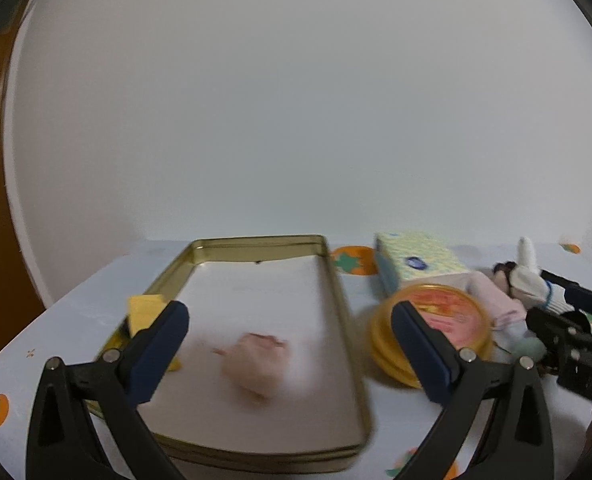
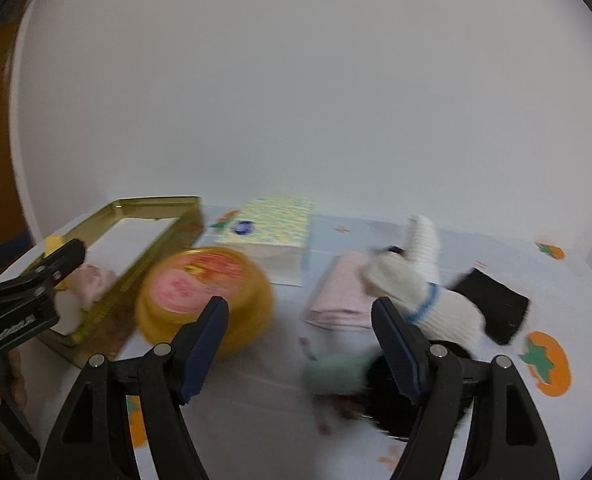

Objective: Organize soft objects
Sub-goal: 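Move both grippers away from the tray toward the remaining soft items, then grasp the black sequined pouch with the right gripper while the left gripper grasps the mint plush, then carry the mint plush with the left gripper while the right gripper carries the black pouch to the tray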

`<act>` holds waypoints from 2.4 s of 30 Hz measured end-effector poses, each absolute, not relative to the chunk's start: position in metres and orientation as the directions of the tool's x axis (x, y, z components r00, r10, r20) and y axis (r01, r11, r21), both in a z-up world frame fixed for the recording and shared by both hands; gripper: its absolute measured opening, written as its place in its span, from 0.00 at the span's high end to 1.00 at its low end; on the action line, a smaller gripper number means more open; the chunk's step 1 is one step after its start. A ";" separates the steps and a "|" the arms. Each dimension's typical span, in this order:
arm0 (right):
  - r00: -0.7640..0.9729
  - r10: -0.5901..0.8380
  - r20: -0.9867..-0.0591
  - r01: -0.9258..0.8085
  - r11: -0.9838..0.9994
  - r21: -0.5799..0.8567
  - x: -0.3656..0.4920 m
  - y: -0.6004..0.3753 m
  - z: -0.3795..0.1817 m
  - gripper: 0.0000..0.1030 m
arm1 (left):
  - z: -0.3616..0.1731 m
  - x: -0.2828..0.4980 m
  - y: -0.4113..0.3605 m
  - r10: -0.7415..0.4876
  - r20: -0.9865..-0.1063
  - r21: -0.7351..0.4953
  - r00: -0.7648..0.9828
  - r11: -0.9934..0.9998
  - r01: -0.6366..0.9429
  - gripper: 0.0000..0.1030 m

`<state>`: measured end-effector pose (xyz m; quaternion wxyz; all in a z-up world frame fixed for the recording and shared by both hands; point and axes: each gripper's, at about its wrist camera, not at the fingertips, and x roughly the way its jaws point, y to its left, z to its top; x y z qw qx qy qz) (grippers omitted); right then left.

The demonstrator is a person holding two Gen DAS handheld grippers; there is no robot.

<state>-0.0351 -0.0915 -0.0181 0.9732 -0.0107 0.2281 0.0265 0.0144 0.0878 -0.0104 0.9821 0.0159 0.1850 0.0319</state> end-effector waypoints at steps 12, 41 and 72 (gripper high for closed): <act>0.849 -0.015 -0.528 0.097 0.987 0.127 -0.036 -0.192 -0.027 0.26 | -0.011 0.008 0.019 -0.021 -0.371 0.165 0.928 0.982 0.088 0.01; 0.830 0.204 -0.518 -0.076 0.963 0.258 -0.053 -0.208 -0.021 0.66 | -0.025 0.008 -0.078 -0.226 -0.498 0.253 0.837 0.885 0.390 0.04; 0.918 0.086 -0.387 0.036 0.954 0.298 -0.074 -0.242 -0.001 0.66 | -0.039 0.053 -0.090 -0.427 -0.683 -0.106 0.592 0.861 0.498 0.74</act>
